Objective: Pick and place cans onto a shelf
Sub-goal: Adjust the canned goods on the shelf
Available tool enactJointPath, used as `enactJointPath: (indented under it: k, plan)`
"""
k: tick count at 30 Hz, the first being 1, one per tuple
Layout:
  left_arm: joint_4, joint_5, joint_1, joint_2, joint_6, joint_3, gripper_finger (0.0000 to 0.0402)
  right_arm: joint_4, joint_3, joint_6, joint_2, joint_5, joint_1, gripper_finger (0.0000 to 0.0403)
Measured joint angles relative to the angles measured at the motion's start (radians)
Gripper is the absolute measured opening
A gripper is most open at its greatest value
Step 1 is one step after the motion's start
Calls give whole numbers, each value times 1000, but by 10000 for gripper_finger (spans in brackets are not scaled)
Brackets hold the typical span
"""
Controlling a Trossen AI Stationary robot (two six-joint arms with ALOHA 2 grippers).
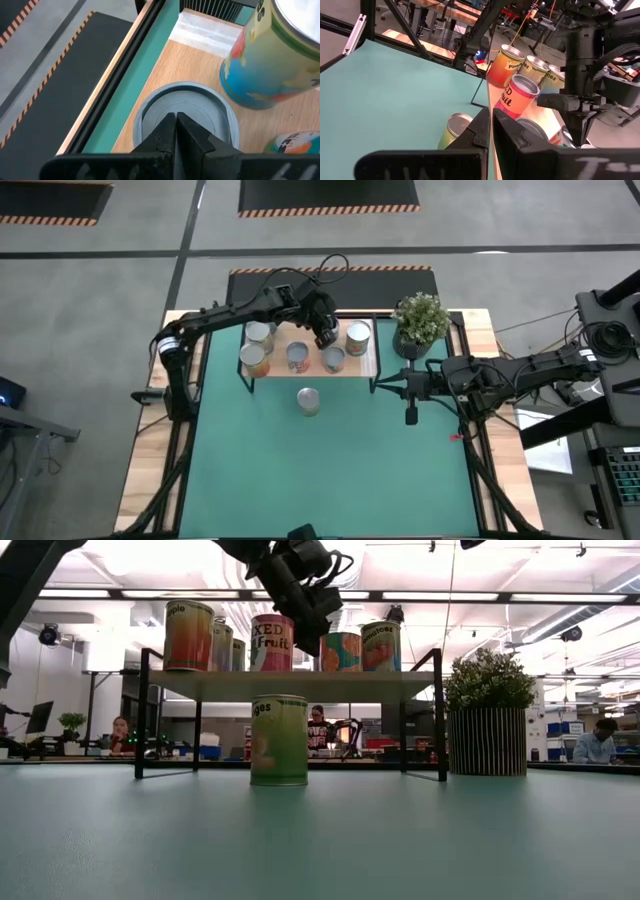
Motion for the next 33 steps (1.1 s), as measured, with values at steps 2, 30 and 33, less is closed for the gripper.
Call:
enactJointPath:
  k: [2,30,33]
  plan:
    - [-3,0,0,-3,0,0,0,0,0,0,0,0,0,9]
    - [-37,-35,-33,-16,0,-3,0,0,0,1,0,0,0,9]
    - [-43,-35,-48,-16,0,-3,0,0,0,1,0,0,0,9]
